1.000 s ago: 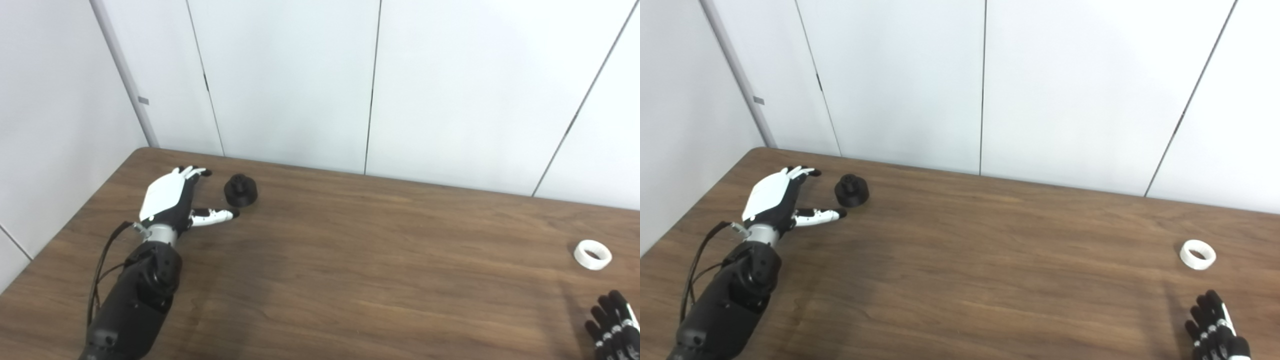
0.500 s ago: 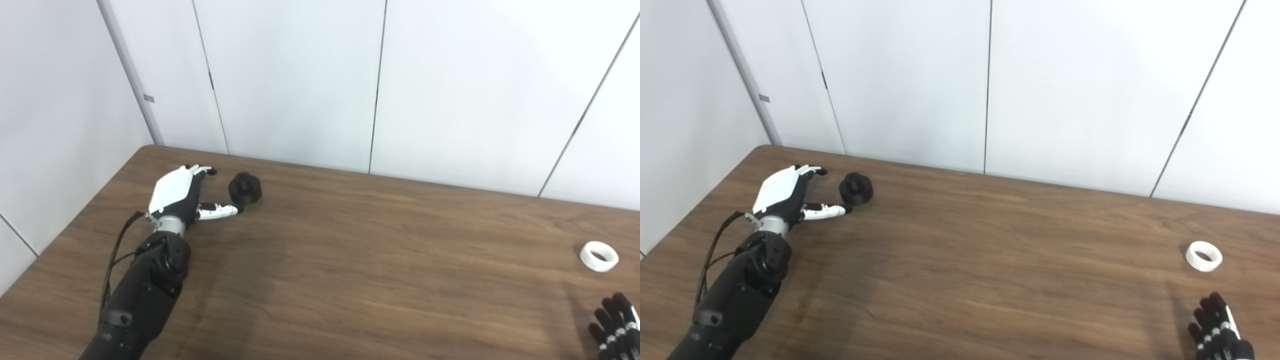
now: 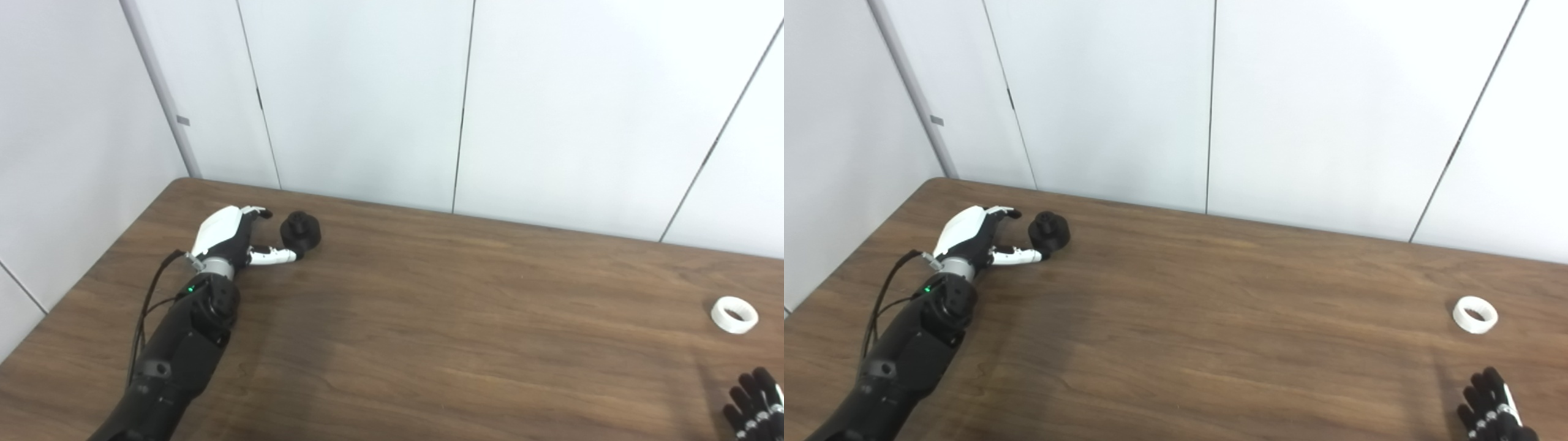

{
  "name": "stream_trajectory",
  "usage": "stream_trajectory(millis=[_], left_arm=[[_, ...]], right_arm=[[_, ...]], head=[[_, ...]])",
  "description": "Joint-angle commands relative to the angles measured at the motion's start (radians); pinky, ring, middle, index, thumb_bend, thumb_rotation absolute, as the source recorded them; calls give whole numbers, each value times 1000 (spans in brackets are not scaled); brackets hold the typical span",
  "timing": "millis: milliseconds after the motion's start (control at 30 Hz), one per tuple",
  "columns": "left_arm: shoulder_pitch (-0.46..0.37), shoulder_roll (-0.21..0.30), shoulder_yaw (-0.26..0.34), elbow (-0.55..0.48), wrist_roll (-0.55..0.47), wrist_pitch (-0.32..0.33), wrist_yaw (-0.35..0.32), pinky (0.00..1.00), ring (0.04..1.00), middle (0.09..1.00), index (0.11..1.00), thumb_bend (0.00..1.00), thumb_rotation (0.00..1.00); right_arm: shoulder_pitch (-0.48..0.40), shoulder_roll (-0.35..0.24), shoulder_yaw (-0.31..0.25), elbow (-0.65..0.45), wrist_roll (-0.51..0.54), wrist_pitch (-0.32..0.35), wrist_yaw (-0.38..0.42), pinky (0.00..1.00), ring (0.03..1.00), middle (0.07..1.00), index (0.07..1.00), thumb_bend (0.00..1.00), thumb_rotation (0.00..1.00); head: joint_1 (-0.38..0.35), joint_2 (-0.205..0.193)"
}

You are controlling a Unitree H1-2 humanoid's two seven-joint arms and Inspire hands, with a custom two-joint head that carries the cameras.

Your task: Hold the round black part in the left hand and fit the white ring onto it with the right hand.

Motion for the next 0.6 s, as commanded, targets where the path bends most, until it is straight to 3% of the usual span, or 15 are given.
stream_trajectory(millis=[0,567], left_arm=[[-64,25,-1,3,5,-10,18,1000,994,937,832,908,413],[-135,1,-59,77,-2,-11,27,1000,996,935,828,914,384]], right_arm=[[54,24,5,34,6,-18,0,1000,995,994,1000,561,1000],[64,32,4,13,-1,1,-21,1000,989,981,993,550,1000]], head=[[-2,3],[-8,11]])
